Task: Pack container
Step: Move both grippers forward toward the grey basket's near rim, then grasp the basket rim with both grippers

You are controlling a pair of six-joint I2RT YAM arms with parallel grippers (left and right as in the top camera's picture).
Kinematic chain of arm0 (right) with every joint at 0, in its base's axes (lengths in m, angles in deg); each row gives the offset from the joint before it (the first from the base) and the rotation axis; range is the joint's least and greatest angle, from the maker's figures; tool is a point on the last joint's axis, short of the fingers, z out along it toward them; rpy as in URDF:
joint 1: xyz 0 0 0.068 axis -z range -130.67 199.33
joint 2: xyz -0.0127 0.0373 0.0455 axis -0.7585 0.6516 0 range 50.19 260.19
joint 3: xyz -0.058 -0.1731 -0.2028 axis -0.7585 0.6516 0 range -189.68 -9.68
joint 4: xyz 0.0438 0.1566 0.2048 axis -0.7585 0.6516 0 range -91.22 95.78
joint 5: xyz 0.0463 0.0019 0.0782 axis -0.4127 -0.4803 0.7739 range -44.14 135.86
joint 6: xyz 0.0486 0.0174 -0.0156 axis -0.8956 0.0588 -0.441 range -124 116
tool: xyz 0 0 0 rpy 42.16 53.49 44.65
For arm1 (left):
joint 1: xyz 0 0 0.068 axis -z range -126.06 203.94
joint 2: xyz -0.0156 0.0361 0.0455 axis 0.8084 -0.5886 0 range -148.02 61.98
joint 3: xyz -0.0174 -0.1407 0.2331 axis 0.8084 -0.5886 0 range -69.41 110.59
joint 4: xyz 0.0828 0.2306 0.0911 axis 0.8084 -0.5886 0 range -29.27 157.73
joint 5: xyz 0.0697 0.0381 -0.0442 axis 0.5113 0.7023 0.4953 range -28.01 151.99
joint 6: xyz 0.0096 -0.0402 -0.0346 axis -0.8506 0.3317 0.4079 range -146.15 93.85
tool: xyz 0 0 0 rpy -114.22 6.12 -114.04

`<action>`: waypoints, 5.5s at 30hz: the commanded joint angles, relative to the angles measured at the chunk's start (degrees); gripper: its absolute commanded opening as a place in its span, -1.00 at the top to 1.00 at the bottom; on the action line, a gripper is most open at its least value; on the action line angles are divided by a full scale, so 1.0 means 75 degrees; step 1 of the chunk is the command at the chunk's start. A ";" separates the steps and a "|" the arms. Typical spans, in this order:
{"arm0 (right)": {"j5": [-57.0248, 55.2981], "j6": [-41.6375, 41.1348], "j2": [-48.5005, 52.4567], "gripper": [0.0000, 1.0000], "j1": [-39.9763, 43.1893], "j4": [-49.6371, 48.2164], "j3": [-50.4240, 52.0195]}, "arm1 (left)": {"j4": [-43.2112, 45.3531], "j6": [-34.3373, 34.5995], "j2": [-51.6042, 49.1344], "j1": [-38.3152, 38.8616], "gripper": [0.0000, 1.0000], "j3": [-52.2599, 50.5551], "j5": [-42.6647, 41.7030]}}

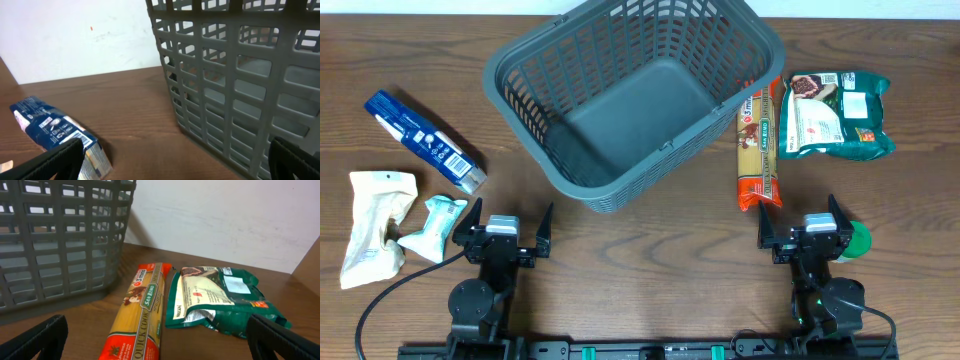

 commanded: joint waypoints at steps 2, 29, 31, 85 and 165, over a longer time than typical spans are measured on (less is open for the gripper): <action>-0.0020 0.0029 -0.0055 -0.98 0.0058 0.0026 0.0023 | -0.0312 0.0012 0.0041 0.0023 -0.97 -0.0128 0.0070; -0.0020 0.0029 -0.0055 -0.99 0.0058 0.0026 0.0023 | -0.0312 0.0012 0.0041 0.0023 -0.97 -0.0128 0.0070; -0.0020 0.0029 -0.0055 -0.99 0.0058 0.0026 0.0023 | -0.0312 0.0009 0.0041 0.0023 -0.97 -0.0128 0.0070; 0.0463 -0.3072 -0.0009 -0.98 0.0061 -0.0003 -0.0111 | -0.0423 0.2396 -0.0259 0.0023 -0.97 0.0513 0.0070; 0.2168 -0.0449 1.3344 0.98 0.0044 0.9754 -1.6165 | -1.1100 0.2690 -1.0652 0.5412 0.88 1.3886 0.0125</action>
